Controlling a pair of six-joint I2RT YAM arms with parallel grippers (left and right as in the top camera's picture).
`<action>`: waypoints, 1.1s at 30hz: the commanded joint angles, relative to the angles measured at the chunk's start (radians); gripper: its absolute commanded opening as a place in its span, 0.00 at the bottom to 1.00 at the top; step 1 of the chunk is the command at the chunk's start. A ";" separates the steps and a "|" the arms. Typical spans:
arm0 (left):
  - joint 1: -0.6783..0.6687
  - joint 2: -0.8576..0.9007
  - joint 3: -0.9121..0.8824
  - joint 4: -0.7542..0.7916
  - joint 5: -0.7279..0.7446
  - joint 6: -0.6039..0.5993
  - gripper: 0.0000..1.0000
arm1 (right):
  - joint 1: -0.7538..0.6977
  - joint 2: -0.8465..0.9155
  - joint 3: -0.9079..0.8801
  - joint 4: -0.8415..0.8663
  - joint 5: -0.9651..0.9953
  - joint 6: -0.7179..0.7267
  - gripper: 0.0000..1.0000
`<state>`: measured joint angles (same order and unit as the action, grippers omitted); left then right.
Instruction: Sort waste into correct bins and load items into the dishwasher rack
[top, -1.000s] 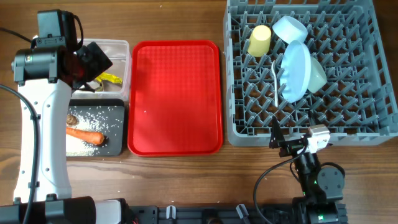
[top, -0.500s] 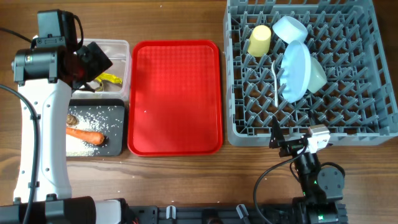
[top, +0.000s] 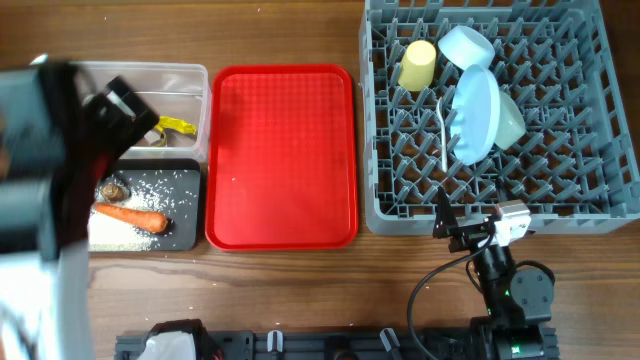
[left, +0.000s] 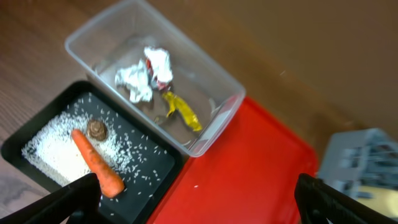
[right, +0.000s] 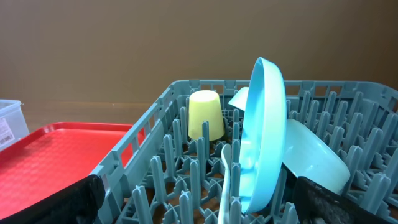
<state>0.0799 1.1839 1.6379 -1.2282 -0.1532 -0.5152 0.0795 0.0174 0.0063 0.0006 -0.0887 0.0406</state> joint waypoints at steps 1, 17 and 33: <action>0.001 -0.152 0.012 -0.004 -0.013 -0.017 1.00 | -0.005 -0.013 -0.001 0.003 0.006 0.014 1.00; 0.000 -0.733 -0.766 0.273 0.087 -0.018 1.00 | -0.005 -0.008 -0.001 0.003 0.006 0.015 1.00; -0.050 -1.137 -1.571 1.102 0.182 -0.014 1.00 | -0.005 -0.008 -0.001 0.003 0.006 0.014 1.00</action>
<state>0.0345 0.0891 0.1093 -0.1326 0.0284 -0.5335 0.0795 0.0174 0.0063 0.0002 -0.0879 0.0410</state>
